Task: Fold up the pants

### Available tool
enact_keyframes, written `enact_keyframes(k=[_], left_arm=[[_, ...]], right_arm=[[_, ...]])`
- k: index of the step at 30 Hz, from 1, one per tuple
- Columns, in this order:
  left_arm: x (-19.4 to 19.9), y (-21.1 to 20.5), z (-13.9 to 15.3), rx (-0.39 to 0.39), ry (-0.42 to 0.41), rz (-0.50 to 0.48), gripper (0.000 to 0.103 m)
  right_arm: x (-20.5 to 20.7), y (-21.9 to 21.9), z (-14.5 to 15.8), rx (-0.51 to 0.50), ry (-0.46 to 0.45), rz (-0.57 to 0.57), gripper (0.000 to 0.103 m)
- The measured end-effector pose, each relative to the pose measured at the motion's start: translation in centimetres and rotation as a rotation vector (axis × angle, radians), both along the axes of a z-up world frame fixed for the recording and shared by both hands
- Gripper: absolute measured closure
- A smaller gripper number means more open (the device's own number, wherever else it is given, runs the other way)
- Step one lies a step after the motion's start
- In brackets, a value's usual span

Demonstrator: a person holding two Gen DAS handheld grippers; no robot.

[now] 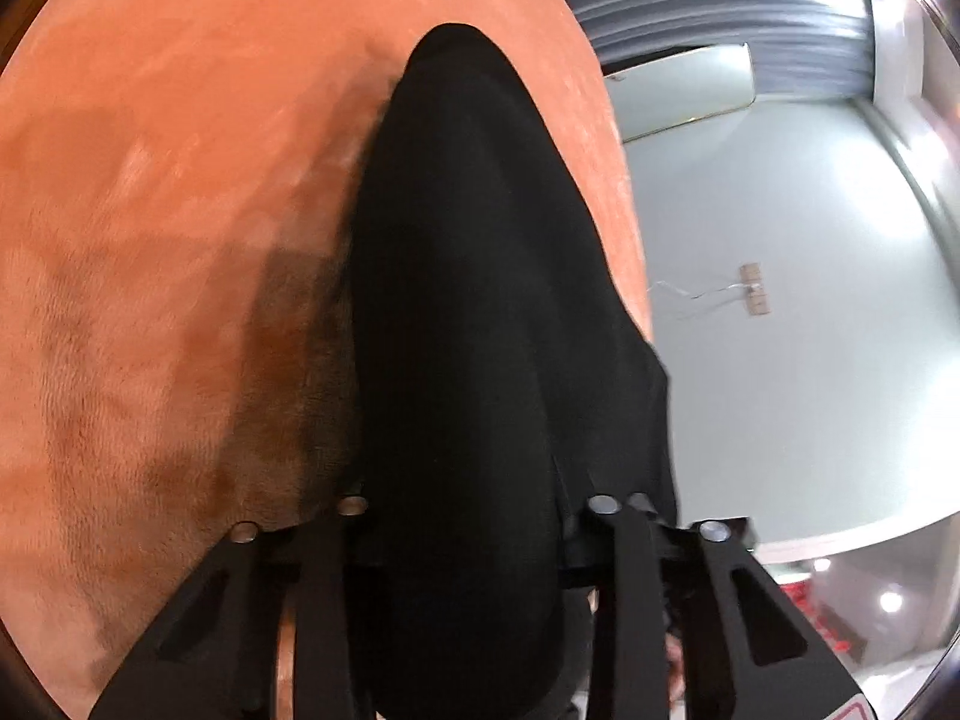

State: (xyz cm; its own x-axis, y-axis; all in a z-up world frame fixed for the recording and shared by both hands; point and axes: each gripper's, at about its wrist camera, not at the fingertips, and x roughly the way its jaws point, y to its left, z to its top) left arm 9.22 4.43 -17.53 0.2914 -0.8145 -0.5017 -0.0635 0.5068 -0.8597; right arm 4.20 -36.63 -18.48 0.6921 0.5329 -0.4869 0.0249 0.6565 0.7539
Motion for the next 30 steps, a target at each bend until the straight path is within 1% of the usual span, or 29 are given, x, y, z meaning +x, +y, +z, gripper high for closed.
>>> enact_keyframes(k=[2, 3, 5, 7, 10, 12, 15, 17, 18, 22, 23, 25, 30], left_arm=[[-0.3, -0.1, 0.5, 0.007, -0.007, 0.003, 0.080], [-0.6, -0.4, 1.2, 0.034, -0.027, 0.001, 0.081], [-1.3, -1.1, 2.6, 0.059, -0.051, -0.010, 0.082], [-2.7, -1.1, 4.2, 0.081, -0.063, -0.034, 0.082], [-5.4, -0.8, 6.5, 0.106, -0.083, -0.065, 0.082], [-6.7, -0.7, 7.6, 0.130, -0.099, -0.073, 0.082], [-8.3, -0.9, 9.5, 0.144, -0.133, -0.065, 0.082], [-8.8, -1.3, 11.2, 0.161, -0.174, -0.060, 0.082], [-9.3, -0.9, 12.0, 0.174, -0.198, -0.062, 0.082], [-9.6, -1.3, 15.8, 0.209, -0.320, -0.061, 0.082], [-9.4, -1.4, 17.0, 0.217, -0.362, -0.053, 0.082], [-8.8, -1.3, 18.7, 0.223, -0.415, -0.042, 0.082], [-6.6, -1.2, 22.1, 0.236, -0.517, -0.019, 0.082]], right_arm=[[-0.2, 0.0, 0.5, 0.004, -0.006, 0.000, 0.066], [-0.3, 0.0, 0.7, 0.008, -0.010, 0.000, 0.069], [-1.1, -0.1, 1.9, 0.030, -0.036, 0.018, 0.071], [-2.2, 0.0, 3.0, 0.050, -0.051, 0.043, 0.071], [-4.6, 0.3, 5.2, 0.018, -0.080, 0.083, 0.071], [-6.0, 0.6, 6.3, 0.003, -0.096, 0.104, 0.071], [-7.8, 1.2, 8.2, -0.014, -0.138, 0.120, 0.071], [-8.5, 1.5, 9.4, -0.027, -0.171, 0.122, 0.071], [-8.8, 1.7, 10.3, -0.038, -0.194, 0.123, 0.071], [-9.3, 2.1, 13.3, -0.058, -0.290, 0.122, 0.071], [-9.3, 2.0, 13.8, -0.060, -0.304, 0.120, 0.071], [-8.7, 2.0, 15.2, -0.066, -0.353, 0.112, 0.071], [-6.9, 1.6, 18.3, -0.067, -0.445, 0.092, 0.072]])
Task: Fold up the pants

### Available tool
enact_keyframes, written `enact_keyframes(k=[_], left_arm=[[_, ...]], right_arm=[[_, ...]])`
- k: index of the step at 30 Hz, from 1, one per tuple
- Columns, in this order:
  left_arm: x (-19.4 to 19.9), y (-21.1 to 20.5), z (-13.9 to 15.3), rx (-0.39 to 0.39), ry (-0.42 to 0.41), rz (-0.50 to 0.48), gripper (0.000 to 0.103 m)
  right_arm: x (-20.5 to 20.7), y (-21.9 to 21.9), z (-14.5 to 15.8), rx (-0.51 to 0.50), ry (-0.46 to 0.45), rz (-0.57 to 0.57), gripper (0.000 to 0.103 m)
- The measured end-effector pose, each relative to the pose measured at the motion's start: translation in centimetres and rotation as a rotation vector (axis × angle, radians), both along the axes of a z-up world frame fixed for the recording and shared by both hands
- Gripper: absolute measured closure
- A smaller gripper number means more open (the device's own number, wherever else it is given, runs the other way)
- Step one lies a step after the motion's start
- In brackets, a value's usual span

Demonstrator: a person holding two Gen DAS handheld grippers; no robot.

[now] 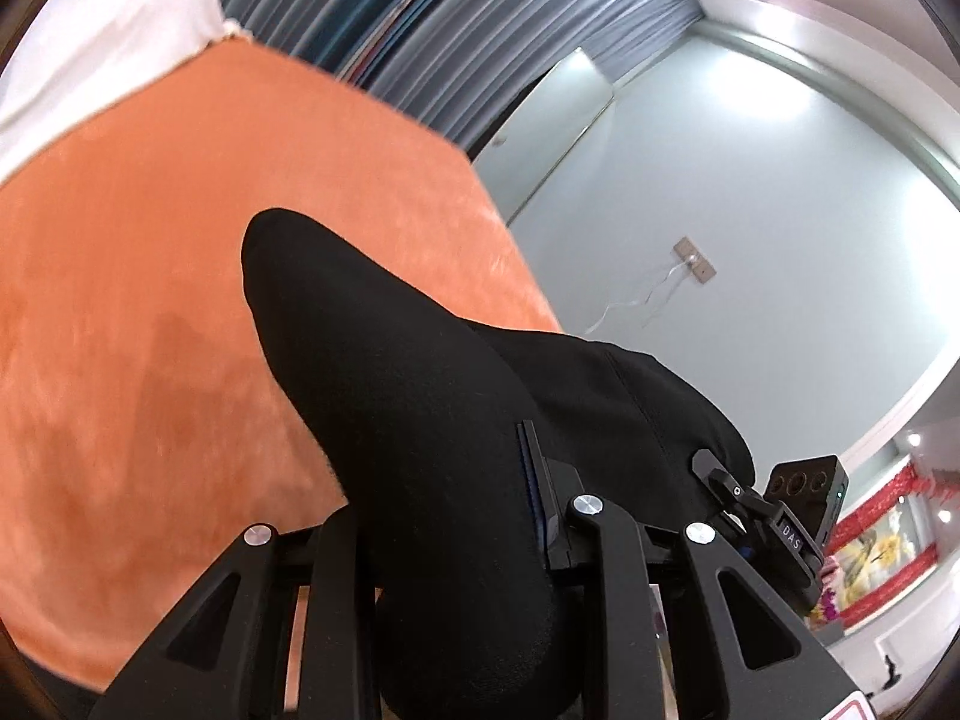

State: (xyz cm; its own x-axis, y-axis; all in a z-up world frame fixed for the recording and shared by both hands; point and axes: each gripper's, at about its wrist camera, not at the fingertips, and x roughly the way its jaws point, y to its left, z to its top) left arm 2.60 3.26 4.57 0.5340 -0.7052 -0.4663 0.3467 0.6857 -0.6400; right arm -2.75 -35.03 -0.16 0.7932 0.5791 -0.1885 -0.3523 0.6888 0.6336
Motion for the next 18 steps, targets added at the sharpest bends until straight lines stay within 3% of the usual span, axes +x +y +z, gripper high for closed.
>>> enact_keyframes(k=[10, 18], left_arm=[[5.9, -1.1, 5.7, 0.089, -0.157, 0.028, 0.082], [11.8, -3.4, 9.2, 0.209, -0.301, 0.082, 0.081]], right_arm=[[5.6, -0.1, 5.1, -0.014, -0.124, -0.029, 0.072], [12.5, 0.4, 8.6, -0.072, -0.200, -0.057, 0.072]])
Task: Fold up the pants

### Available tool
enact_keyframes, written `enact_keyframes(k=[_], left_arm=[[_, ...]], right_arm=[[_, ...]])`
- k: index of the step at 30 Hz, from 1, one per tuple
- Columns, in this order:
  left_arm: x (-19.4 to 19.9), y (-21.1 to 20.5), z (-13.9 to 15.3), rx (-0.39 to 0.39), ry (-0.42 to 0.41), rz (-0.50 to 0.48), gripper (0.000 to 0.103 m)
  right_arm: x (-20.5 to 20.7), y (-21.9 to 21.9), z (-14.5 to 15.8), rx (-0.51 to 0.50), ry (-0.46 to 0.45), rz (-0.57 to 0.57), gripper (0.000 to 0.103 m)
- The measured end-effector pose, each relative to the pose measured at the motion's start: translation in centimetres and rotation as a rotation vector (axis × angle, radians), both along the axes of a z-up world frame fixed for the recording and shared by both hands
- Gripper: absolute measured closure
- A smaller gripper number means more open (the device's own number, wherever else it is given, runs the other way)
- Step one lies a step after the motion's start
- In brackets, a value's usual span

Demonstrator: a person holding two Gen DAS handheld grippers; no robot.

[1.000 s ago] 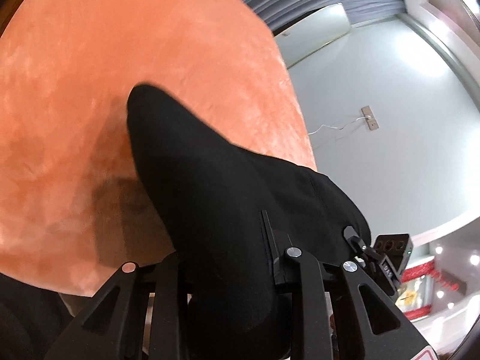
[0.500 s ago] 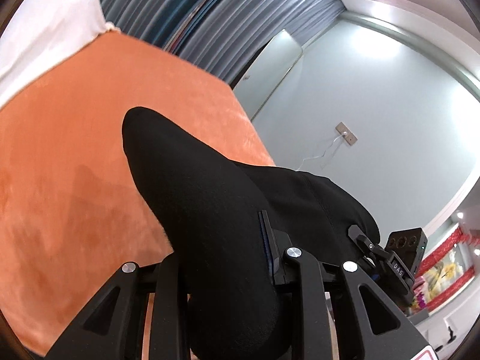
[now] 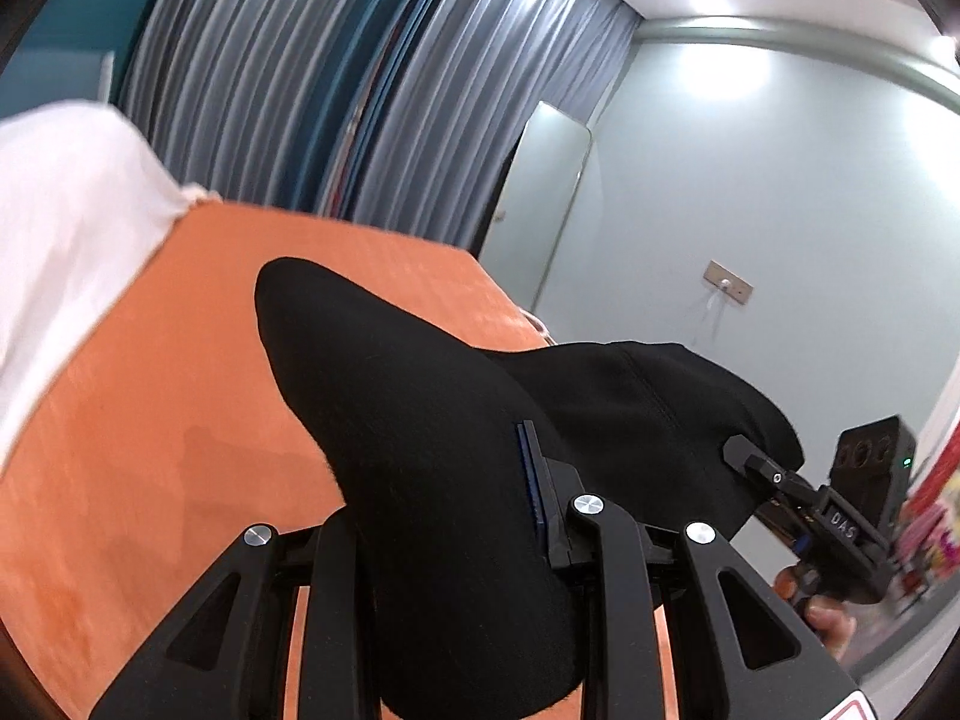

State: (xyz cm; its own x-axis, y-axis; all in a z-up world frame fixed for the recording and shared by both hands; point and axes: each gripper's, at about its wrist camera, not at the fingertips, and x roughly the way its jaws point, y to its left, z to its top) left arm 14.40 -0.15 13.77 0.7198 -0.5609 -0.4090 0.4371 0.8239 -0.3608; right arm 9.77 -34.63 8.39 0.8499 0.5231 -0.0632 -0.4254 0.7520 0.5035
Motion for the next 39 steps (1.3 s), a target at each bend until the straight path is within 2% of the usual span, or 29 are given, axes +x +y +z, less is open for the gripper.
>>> enact_keyframes(k=[10, 13, 16, 19, 21, 23, 25, 26, 27, 28, 29, 30, 31, 32, 34, 36, 37, 39], left_arm=[[7.8, -1.7, 0.6, 0.035, -0.143, 0.046, 0.081], [11.4, -2.4, -0.9, 0.049, -0.156, 0.060, 0.080], [14.7, -2.9, -3.5, 0.066, -0.140, 0.085, 0.080], [19.0, -3.4, -8.3, 0.079, -0.074, 0.088, 0.079], [22.2, -3.6, -13.1, 0.072, 0.028, 0.095, 0.079], [24.2, -3.7, -17.3, 0.086, 0.097, 0.100, 0.079], [26.3, -3.7, -23.2, 0.110, 0.225, 0.112, 0.078], [26.7, -3.6, -25.5, 0.112, 0.270, 0.120, 0.074], [26.4, -3.0, -27.4, 0.104, 0.272, 0.135, 0.069], [25.9, -2.6, -28.1, 0.096, 0.274, 0.149, 0.050], [25.5, -1.6, -28.5, 0.080, 0.310, 0.182, 0.034], [25.1, -0.6, -28.3, 0.062, 0.324, 0.201, 0.033], [24.5, 0.2, -27.9, 0.052, 0.325, 0.220, 0.033], [23.6, 1.6, -26.7, 0.084, 0.311, 0.266, 0.033], [21.9, 3.3, -24.5, 0.144, 0.263, 0.343, 0.035], [20.8, 4.9, -21.2, 0.190, 0.209, 0.443, 0.037], [20.3, 5.0, -19.4, 0.183, 0.189, 0.460, 0.037], [20.9, 4.1, -16.6, 0.131, 0.183, 0.430, 0.037]], right_arm=[[8.6, -0.5, 1.6, -0.025, -0.103, -0.025, 0.072], [11.9, -1.3, 0.6, -0.018, -0.106, -0.022, 0.072], [16.4, -2.1, -1.9, -0.006, -0.054, -0.015, 0.072], [21.4, -2.7, -6.4, 0.007, 0.036, 0.001, 0.071], [24.2, -2.8, -10.0, 0.003, 0.102, 0.001, 0.071], [26.9, -2.8, -14.7, -0.025, 0.189, -0.008, 0.071], [29.0, -2.8, -19.7, -0.024, 0.301, -0.009, 0.071], [29.7, -2.8, -21.7, -0.025, 0.343, -0.006, 0.068], [30.2, -3.0, -24.0, -0.008, 0.391, 0.008, 0.058], [30.5, -3.8, -24.9, 0.055, 0.432, 0.035, 0.054], [30.6, -4.6, -24.9, 0.112, 0.453, 0.054, 0.049], [30.1, -5.4, -24.5, 0.119, 0.470, 0.035, 0.044], [29.3, -5.9, -24.1, 0.077, 0.471, -0.011, 0.035], [28.6, -6.4, -23.7, 0.038, 0.464, -0.047, 0.029], [25.5, -7.7, -22.1, -0.020, 0.411, -0.163, 0.028], [22.6, -8.1, -19.6, -0.049, 0.325, -0.250, 0.039], [21.9, -7.8, -18.1, -0.063, 0.276, -0.248, 0.041], [22.4, -5.9, -15.2, -0.105, 0.215, -0.214, 0.047]])
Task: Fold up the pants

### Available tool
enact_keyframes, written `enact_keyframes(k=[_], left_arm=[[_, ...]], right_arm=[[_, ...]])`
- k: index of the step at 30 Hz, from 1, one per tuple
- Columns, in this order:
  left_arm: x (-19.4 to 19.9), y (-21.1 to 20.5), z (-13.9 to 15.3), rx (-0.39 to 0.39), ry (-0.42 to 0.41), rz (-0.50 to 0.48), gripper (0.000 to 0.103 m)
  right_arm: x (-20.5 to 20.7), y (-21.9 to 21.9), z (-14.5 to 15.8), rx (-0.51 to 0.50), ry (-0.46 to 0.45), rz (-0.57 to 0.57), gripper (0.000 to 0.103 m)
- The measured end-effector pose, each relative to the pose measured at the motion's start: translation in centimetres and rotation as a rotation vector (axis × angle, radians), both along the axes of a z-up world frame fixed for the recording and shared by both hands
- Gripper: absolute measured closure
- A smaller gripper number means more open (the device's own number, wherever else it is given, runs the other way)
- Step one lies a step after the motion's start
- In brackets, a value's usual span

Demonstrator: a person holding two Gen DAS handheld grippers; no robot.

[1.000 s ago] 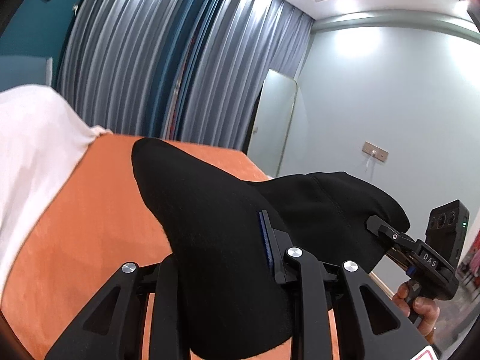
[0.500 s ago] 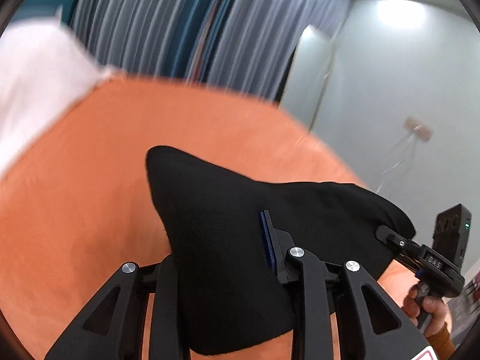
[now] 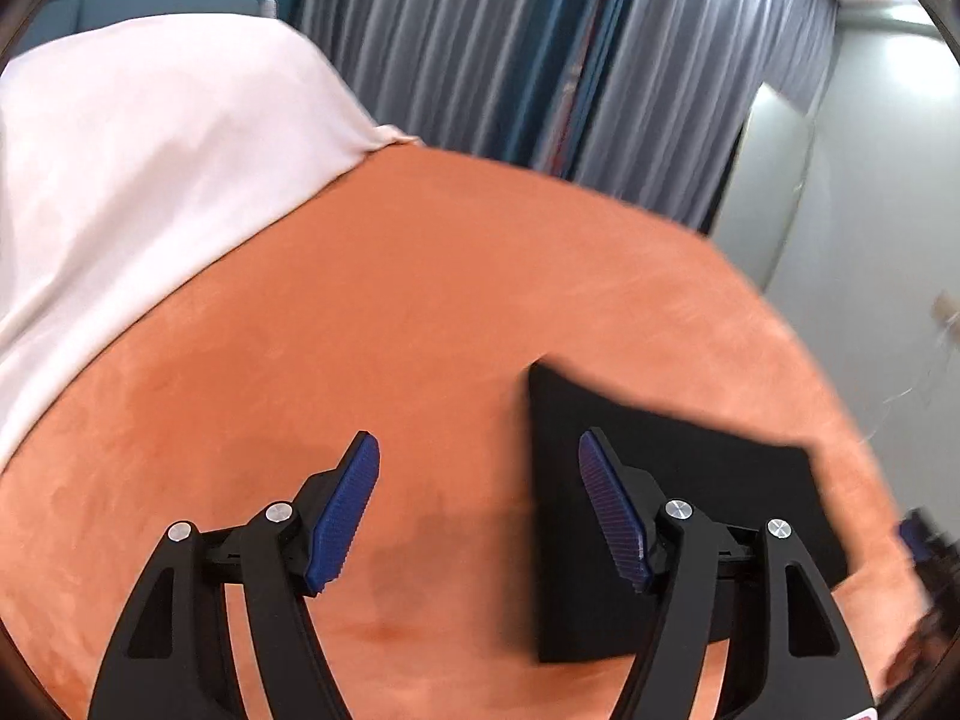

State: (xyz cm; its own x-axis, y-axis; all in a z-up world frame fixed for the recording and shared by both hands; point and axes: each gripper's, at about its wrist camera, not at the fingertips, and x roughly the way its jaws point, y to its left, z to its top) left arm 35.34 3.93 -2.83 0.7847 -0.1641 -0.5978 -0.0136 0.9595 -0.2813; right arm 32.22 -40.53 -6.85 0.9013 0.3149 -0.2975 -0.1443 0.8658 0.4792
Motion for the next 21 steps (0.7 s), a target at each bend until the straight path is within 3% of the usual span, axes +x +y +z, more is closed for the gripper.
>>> enact_keyframes(k=[2, 4, 7, 10, 11, 12, 14, 15, 17, 18, 21], left_arm=[[1.7, -3.3, 1.7, -0.020, -0.002, -0.058, 0.036], [3.8, -6.7, 1.4, 0.044, 0.018, -0.078, 0.036], [8.1, -11.9, -2.6, 0.160, 0.138, -0.102, 0.036], [11.9, -12.9, -6.9, 0.240, 0.215, -0.061, 0.035], [12.6, -12.5, -8.0, 0.241, 0.216, -0.047, 0.031], [13.0, -11.6, -8.9, 0.218, 0.198, -0.035, 0.029], [13.8, -9.5, -10.3, 0.183, 0.208, 0.024, 0.016], [14.2, -8.8, -10.8, 0.130, 0.226, 0.026, 0.015], [14.1, -7.3, -11.5, -0.002, 0.266, 0.036, 0.015], [13.6, -7.2, -11.1, -0.003, 0.262, 0.046, 0.016], [11.0, -8.4, -8.2, 0.114, 0.175, 0.042, 0.024]], right_arm=[[1.5, 3.1, 2.0, -0.052, -0.009, 0.065, 0.063], [4.9, 7.2, 2.6, -0.118, 0.016, 0.131, 0.077], [9.2, 10.5, 0.7, -0.172, 0.097, 0.162, 0.087], [15.4, 9.5, -2.2, -0.223, 0.196, 0.092, 0.089], [16.4, 8.4, -2.9, -0.222, 0.209, 0.074, 0.103], [17.7, 6.4, -4.2, -0.187, 0.234, 0.059, 0.103], [18.5, 3.1, -5.4, -0.076, 0.221, 0.040, 0.103], [18.8, 1.7, -5.9, -0.058, 0.231, 0.000, 0.103], [19.4, 0.6, -6.7, 0.025, 0.248, 0.052, 0.103], [19.1, 0.5, -6.0, 0.025, 0.243, 0.058, 0.103], [15.0, 1.2, -3.0, -0.023, 0.149, 0.049, 0.101]])
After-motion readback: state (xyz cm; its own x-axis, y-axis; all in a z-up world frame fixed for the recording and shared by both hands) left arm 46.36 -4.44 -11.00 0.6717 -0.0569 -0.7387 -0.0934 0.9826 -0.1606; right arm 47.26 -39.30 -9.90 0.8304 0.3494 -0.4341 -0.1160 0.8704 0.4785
